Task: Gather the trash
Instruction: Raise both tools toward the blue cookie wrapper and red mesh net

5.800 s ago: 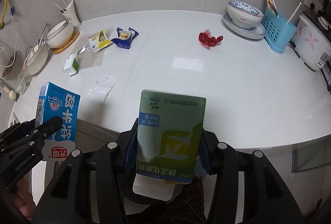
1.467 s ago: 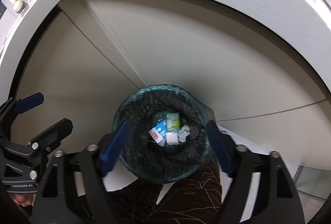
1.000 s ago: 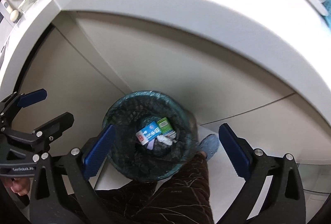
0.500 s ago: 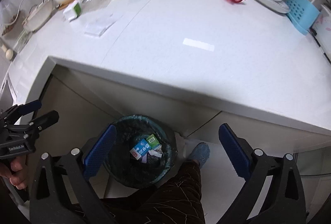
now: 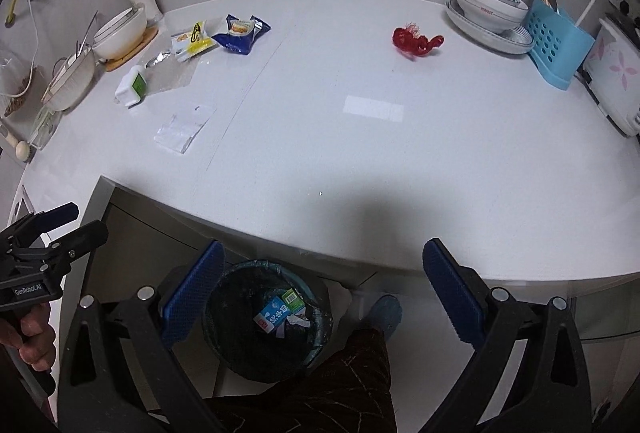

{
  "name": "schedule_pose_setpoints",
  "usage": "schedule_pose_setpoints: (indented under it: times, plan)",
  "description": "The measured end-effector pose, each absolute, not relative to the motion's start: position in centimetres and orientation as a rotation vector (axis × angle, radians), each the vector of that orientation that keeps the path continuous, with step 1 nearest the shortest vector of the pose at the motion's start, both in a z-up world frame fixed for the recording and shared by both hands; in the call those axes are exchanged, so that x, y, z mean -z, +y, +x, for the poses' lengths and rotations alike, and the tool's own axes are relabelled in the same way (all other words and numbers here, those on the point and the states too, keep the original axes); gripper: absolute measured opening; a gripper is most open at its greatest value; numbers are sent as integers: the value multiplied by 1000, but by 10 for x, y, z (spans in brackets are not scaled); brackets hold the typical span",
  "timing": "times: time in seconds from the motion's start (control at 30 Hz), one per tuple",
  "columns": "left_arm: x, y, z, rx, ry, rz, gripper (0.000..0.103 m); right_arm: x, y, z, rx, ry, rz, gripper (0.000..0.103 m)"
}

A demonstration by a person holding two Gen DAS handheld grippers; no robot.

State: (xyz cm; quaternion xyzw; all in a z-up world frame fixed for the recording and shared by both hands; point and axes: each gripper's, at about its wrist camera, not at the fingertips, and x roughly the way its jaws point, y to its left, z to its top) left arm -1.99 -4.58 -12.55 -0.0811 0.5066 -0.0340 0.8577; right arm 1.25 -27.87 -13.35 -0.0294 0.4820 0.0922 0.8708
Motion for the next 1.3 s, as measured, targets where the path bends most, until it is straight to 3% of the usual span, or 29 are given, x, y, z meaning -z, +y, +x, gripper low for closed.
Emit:
schedule_pose_setpoints:
  times: [0.77,1.3]
  plan:
    - [71,-73,89,-27,993,-162,96,72,-343,110,-182,886,-59,95]
    - [78,-66,195,-90,1002,-135,96,79,-362,209,-182,944,-73,79]
